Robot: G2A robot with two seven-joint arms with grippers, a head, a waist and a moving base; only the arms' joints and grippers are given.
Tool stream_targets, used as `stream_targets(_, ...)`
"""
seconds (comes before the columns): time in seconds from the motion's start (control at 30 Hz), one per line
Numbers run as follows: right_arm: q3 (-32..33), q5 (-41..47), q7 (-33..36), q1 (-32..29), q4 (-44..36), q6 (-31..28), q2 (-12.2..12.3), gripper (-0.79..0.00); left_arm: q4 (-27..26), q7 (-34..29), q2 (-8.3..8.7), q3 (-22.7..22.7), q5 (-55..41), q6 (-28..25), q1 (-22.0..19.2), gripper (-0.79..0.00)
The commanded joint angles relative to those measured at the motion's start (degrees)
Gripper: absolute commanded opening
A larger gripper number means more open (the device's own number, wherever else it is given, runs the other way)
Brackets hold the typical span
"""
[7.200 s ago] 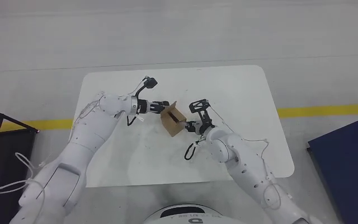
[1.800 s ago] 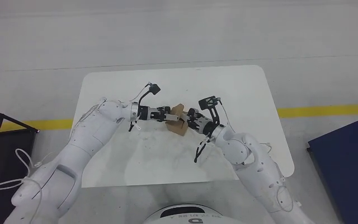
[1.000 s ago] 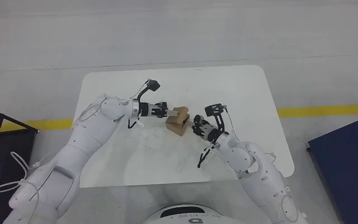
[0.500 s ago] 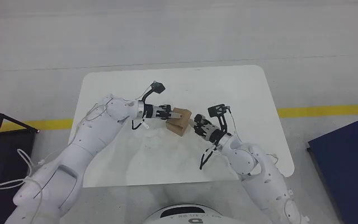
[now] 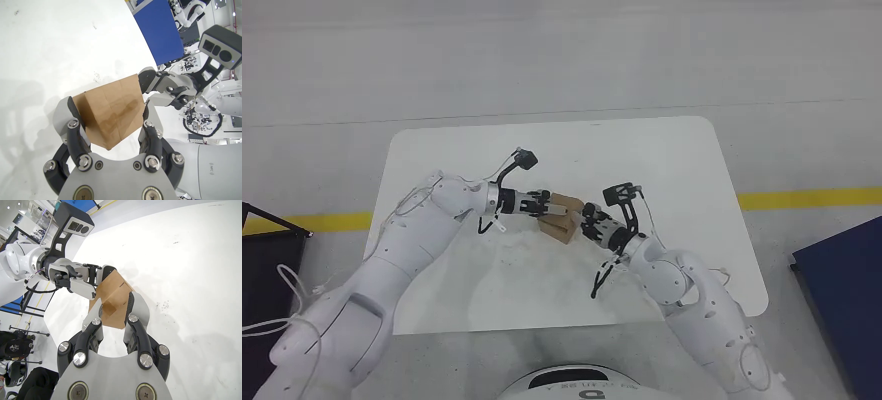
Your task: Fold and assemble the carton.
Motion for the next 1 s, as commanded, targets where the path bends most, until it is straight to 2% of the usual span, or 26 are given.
stream_targets(0.0,-0.1,0.0,0.0,0.2,0.2,0.0,0.0,-0.474,0.4,-0.3,-0.12,0.0,-0.4,-0.3,-0.1,-0.049)
stream_targets(0.1,0.2,0.5,-0.6,0.1,0.3,-0.2,0.0,-0.468,1.0,-0.2,-0.25,0.0,-0.7,-0.7,-0.2,-0.049)
stream_targets(0.33,2.2,3.3,-2.6,-2.1,-1.0,-4.8,0.5,-0.477,1.5,-0.1,-0.47,-0.1,-0.3,-0.9,-0.3,-0.025)
stream_targets(0.7,1.0,2.2,-3.1,-1.6,-0.9,-4.7,0.4,-0.52,1.5,-0.2,-0.65,-0.4,-0.3,-1.3,-0.1,-0.015)
stream_targets(0.8,1.0,2.1,-3.8,-1.7,-1.0,-5.0,0.4,-0.56,1.6,-0.4,-0.65,-0.5,-0.4,-1.4,0.0,-0.009)
stream_targets(0.97,1.2,2.2,-4.2,-2.0,-1.1,-5.6,0.5,-0.566,1.7,-0.5,-0.6,-0.9,-0.8,-1.9,0.2,-0.003)
